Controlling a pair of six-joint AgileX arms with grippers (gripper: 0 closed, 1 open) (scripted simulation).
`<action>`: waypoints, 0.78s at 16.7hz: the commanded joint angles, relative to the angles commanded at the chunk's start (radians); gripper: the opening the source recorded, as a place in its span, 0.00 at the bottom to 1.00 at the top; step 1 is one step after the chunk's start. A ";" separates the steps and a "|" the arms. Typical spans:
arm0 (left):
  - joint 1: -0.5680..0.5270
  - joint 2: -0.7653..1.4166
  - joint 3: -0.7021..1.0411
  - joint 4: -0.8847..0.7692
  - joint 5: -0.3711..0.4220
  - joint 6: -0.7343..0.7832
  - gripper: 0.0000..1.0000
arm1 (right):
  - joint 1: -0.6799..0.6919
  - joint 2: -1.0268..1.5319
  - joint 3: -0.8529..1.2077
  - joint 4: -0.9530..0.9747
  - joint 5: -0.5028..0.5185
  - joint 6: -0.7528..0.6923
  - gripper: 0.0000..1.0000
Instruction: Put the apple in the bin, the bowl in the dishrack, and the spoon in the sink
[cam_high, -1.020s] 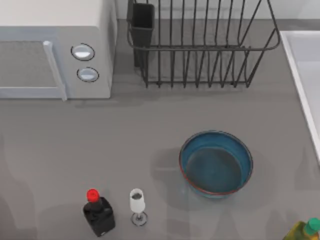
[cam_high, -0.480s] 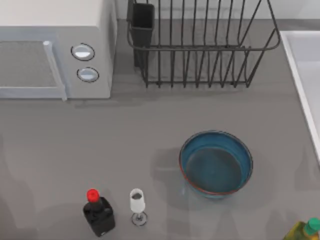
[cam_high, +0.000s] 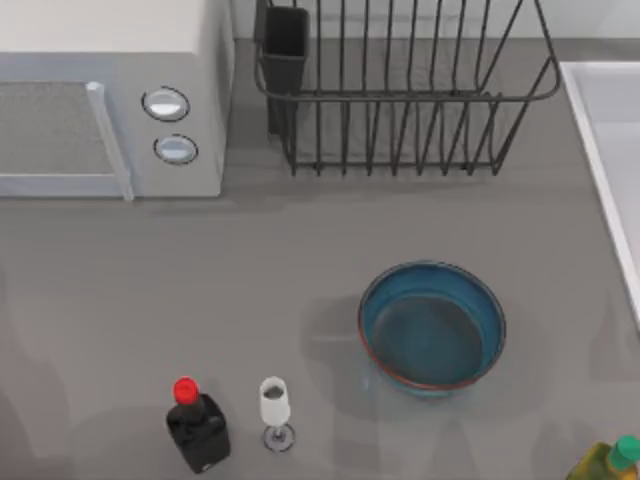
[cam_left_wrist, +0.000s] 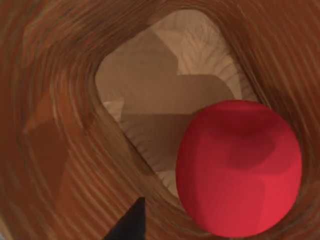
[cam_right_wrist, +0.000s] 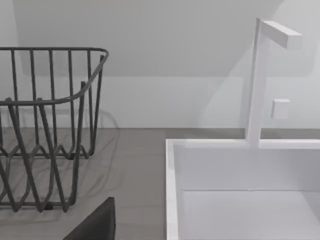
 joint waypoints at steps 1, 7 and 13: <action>0.000 0.000 0.000 0.000 0.000 0.000 1.00 | 0.000 0.000 0.000 0.000 0.000 0.000 1.00; 0.000 0.000 0.000 0.000 0.000 0.000 1.00 | 0.000 0.000 0.000 0.000 0.000 0.000 1.00; 0.008 -0.026 -0.039 0.037 -0.001 -0.092 1.00 | 0.000 0.000 0.000 0.000 0.000 0.000 1.00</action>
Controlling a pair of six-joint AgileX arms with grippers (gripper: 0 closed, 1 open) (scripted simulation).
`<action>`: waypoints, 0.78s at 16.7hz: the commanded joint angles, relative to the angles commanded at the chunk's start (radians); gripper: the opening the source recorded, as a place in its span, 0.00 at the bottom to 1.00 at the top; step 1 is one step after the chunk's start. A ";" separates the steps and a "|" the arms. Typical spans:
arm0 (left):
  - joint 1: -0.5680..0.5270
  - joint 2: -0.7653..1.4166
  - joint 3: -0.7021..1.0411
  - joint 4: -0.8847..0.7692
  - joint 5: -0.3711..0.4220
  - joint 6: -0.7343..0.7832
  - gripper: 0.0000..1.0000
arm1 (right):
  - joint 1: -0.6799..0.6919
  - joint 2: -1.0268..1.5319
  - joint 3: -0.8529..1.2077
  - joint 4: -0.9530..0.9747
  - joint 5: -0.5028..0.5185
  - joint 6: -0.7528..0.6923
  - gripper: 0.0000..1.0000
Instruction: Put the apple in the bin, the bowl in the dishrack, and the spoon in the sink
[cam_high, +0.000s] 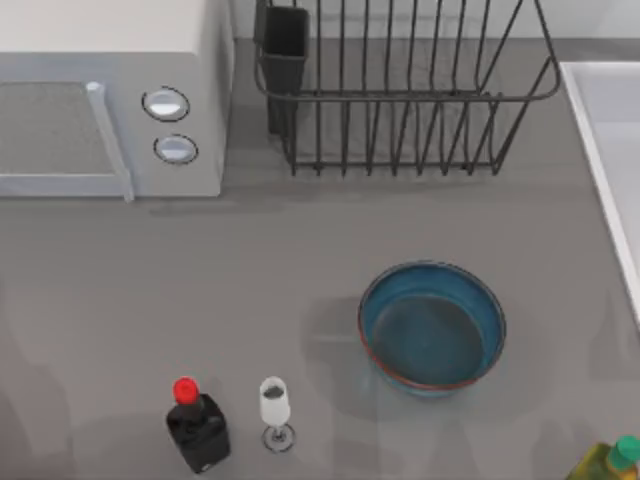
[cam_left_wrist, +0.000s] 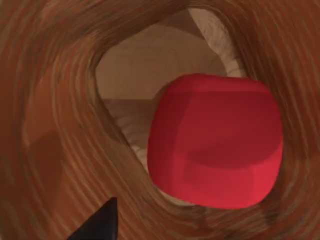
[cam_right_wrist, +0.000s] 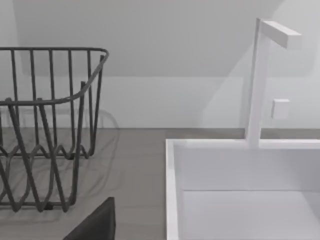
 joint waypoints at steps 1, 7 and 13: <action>0.004 -0.016 -0.021 0.020 0.000 -0.049 1.00 | 0.000 0.000 0.000 0.000 0.000 0.000 1.00; 0.020 -0.187 -0.210 0.209 0.002 -0.545 1.00 | 0.000 0.000 0.000 0.000 0.000 0.000 1.00; -0.020 -0.460 -0.457 0.456 0.015 -1.378 1.00 | 0.000 0.000 0.000 0.000 0.000 0.000 1.00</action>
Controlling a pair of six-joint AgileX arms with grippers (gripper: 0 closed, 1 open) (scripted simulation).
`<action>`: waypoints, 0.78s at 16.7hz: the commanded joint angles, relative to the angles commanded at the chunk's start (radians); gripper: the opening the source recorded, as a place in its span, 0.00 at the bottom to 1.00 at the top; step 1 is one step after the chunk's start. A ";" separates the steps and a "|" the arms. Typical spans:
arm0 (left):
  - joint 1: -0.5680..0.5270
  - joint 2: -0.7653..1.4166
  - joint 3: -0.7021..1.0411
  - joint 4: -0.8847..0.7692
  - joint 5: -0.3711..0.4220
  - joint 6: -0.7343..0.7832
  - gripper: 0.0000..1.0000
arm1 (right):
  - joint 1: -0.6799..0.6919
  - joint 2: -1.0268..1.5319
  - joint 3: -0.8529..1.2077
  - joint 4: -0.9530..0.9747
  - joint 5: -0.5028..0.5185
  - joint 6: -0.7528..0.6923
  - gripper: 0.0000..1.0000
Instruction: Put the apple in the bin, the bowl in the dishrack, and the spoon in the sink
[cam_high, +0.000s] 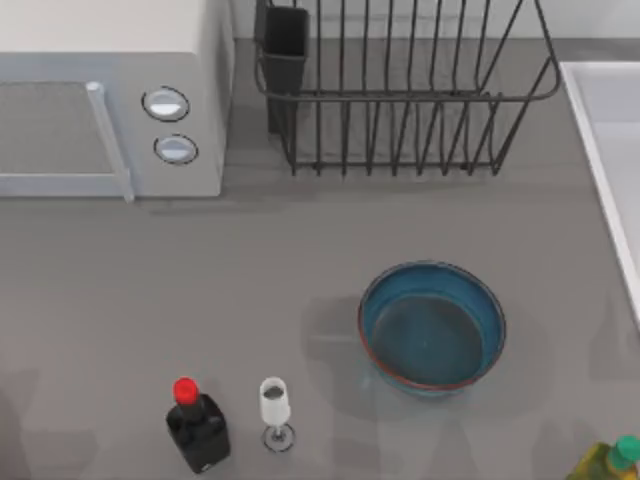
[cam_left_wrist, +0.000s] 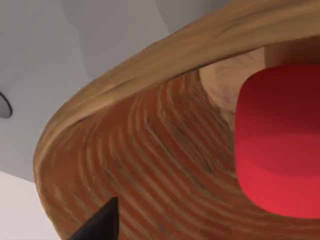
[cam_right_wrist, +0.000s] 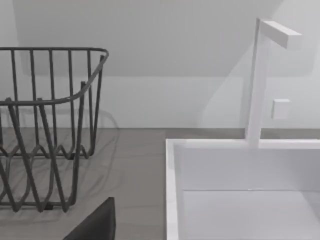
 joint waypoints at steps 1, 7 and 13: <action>-0.014 -0.051 -0.040 0.041 0.004 -0.163 1.00 | 0.000 0.000 0.000 0.000 0.000 0.000 1.00; -0.134 -0.362 -0.241 0.264 0.040 -1.112 1.00 | 0.000 0.000 0.000 0.000 0.000 0.000 1.00; -0.281 -0.658 -0.345 0.444 0.091 -1.770 1.00 | 0.000 0.000 0.000 0.000 0.000 0.000 1.00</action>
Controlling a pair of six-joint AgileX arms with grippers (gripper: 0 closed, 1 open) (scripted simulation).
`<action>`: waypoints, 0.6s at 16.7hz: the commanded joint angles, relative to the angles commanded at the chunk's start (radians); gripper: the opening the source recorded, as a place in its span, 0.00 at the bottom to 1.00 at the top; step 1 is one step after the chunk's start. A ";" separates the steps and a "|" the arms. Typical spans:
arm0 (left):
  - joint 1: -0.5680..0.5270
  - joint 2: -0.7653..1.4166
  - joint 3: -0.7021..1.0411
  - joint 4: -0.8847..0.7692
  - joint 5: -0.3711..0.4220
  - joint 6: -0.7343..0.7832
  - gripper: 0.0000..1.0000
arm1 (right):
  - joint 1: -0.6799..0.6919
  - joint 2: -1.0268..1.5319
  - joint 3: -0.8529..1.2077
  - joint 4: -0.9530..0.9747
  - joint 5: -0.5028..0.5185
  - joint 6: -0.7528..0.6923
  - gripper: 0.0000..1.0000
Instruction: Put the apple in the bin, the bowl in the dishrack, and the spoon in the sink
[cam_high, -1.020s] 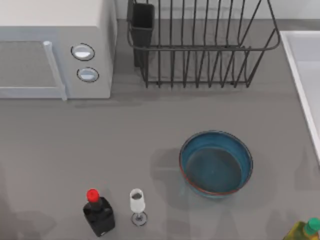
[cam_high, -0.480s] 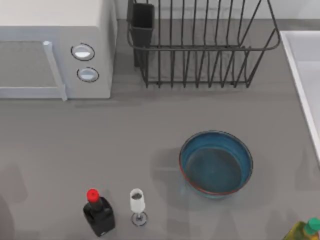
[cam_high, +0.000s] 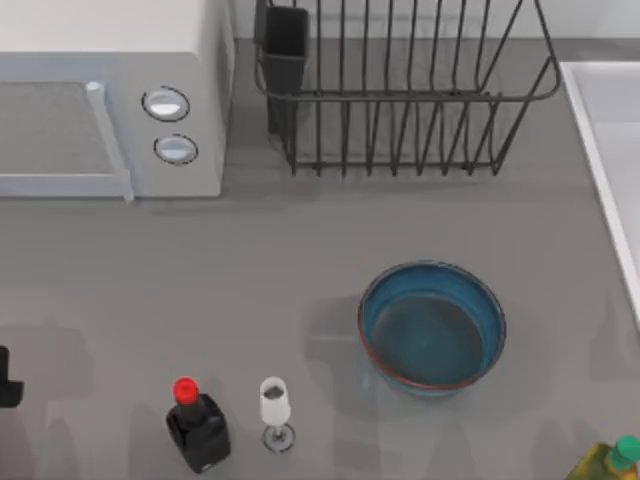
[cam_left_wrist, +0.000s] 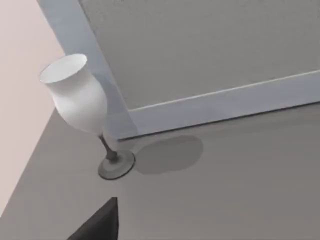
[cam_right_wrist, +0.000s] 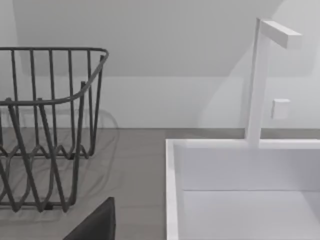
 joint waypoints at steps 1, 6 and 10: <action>-0.022 -0.040 -0.008 0.023 0.007 -0.075 1.00 | 0.000 0.000 0.000 0.000 0.000 0.000 1.00; -0.094 -0.170 -0.024 0.096 0.030 -0.292 1.00 | 0.000 0.000 0.000 0.000 0.000 0.000 1.00; -0.099 -0.179 -0.025 0.100 0.031 -0.304 1.00 | 0.000 0.000 0.000 0.000 0.000 0.000 1.00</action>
